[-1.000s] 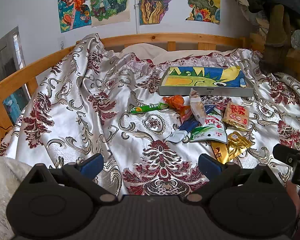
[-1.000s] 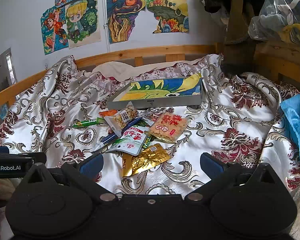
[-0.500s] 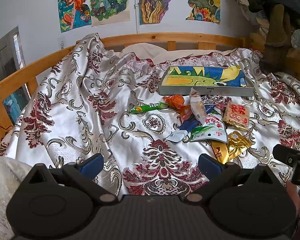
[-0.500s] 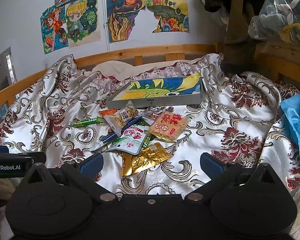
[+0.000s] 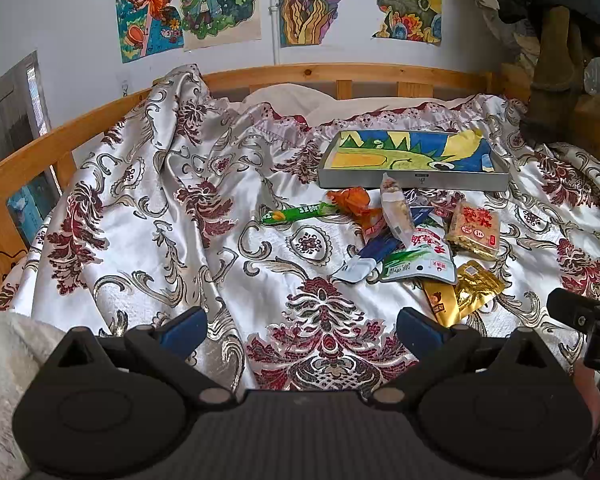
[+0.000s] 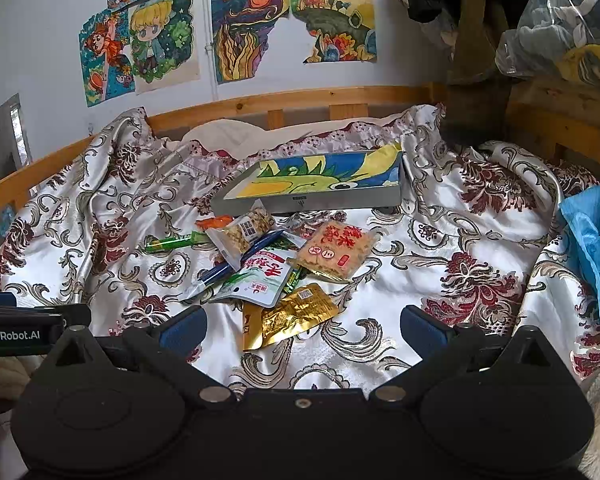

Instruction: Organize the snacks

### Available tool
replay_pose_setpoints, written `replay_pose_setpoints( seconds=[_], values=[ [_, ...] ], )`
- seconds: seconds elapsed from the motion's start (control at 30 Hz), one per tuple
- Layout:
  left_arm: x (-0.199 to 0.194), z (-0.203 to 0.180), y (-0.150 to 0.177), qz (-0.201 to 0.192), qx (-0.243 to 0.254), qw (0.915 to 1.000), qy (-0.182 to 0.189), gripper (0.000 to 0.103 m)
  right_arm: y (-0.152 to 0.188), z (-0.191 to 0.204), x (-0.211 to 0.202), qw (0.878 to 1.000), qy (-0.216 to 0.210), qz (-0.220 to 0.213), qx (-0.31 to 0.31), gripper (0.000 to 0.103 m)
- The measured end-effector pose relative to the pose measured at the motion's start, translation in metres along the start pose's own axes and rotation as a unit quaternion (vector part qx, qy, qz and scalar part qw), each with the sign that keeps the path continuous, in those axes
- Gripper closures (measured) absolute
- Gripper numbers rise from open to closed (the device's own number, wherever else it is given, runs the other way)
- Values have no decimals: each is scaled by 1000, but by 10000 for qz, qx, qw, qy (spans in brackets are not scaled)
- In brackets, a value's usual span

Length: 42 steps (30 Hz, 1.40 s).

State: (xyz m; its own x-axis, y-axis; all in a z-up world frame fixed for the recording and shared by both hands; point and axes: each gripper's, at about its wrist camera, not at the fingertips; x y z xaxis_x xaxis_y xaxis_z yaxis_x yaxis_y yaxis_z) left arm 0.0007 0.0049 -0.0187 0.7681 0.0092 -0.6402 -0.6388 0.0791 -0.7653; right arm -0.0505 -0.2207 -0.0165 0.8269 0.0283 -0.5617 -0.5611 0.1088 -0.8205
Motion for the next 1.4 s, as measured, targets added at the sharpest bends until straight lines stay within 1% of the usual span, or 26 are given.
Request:
replay_pose_setpoints(
  seconds=[0.2, 0.3, 0.4, 0.63, 0.97, 1.17, 1.3, 1.4],
  values=[
    [0, -1, -3, 66, 38, 10000, -48, 0, 1, 1, 1, 10000, 28, 45, 6, 1],
    [1, -3, -3, 124, 60, 9999, -72, 0, 6, -4, 2, 10000, 34, 60, 4, 1],
    [1, -4, -5, 183, 83, 9997, -103, 0, 3, -3, 2, 9999, 46, 104, 4, 1],
    [6, -5, -12, 372, 64, 9993, -70, 0, 2, -3, 4, 9998, 62, 206, 18, 1],
    [20, -3, -25, 759, -6, 9971, 67, 0, -6, -3, 15, 9982, 69, 594, 5, 1],
    [35, -4, -40, 933, 24, 9956, 93, 0, -18, -7, 31, 9959, 25, 908, 8, 1],
    [50, -5, -52, 1175, 37, 9930, 121, 0, -30, -10, 46, 9945, -19, 1050, -59, 1],
    [62, -3, -57, 1395, -56, 9900, 185, 1, -38, -14, 60, 9927, -114, 1192, -163, 1]
  ],
)
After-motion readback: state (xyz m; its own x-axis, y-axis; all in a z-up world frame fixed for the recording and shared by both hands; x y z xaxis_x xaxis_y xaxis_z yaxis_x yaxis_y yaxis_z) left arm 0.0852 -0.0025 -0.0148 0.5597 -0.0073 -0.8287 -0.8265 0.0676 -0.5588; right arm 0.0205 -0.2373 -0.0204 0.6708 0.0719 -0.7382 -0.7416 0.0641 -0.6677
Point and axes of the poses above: each gripper's, at about its wrist camera, not at the fingertips, and x roughly the way its jaws point, z to its left, y to its underside, and after that the axes turned 2 degrees about z, right-handed
